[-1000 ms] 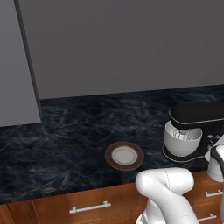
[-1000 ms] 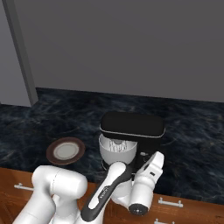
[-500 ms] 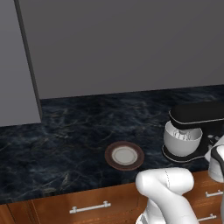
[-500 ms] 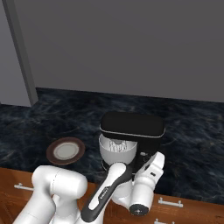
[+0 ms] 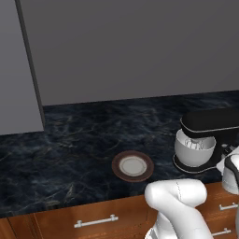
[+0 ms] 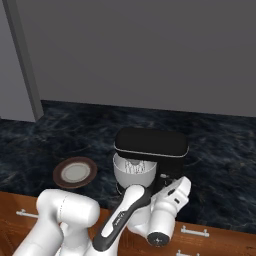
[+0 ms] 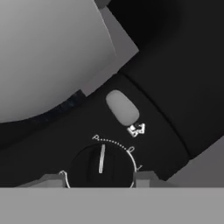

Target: Add butter and sugar cubes to the stand mixer bowl and then turn on the stand mixer to begin making frosting.

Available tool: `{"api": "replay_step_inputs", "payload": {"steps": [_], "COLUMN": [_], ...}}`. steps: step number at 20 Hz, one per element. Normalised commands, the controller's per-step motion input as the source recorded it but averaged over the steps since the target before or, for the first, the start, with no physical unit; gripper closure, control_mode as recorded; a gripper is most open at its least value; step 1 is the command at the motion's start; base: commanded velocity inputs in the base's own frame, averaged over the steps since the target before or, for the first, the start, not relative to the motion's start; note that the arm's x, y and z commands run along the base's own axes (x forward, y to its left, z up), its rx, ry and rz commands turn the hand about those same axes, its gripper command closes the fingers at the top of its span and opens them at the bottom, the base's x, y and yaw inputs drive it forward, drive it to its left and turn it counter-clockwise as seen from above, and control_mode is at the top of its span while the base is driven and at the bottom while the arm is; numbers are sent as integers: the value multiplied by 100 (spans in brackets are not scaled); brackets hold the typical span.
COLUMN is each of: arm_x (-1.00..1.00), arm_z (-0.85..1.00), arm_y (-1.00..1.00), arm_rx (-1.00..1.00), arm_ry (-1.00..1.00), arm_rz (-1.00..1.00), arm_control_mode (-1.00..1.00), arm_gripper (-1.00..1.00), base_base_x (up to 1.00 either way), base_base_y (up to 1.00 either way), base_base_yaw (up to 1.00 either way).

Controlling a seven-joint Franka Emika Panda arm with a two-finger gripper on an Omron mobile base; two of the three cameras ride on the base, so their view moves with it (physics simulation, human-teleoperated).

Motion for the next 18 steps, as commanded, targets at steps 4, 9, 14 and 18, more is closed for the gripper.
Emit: {"api": "replay_step_inputs", "payload": {"steps": [4, 9, 14, 18], "arm_x": [0, 0, 0, 0], "arm_z": [0, 0, 0, 0], "arm_y": [0, 0, 0, 0], "arm_rx": [25, 31, 35, 35], "arm_ry": [0, 0, 0, 0], "arm_rz": [0, 0, 0, 0], "arm_control_mode": [-100, -100, -100, -100], "arm_gripper": [100, 100, 100, 100], "base_base_x": [0, 0, 0, 0], "base_base_y": [0, 0, 0, 0], "base_base_yaw": [0, 0, 0, 0]}}
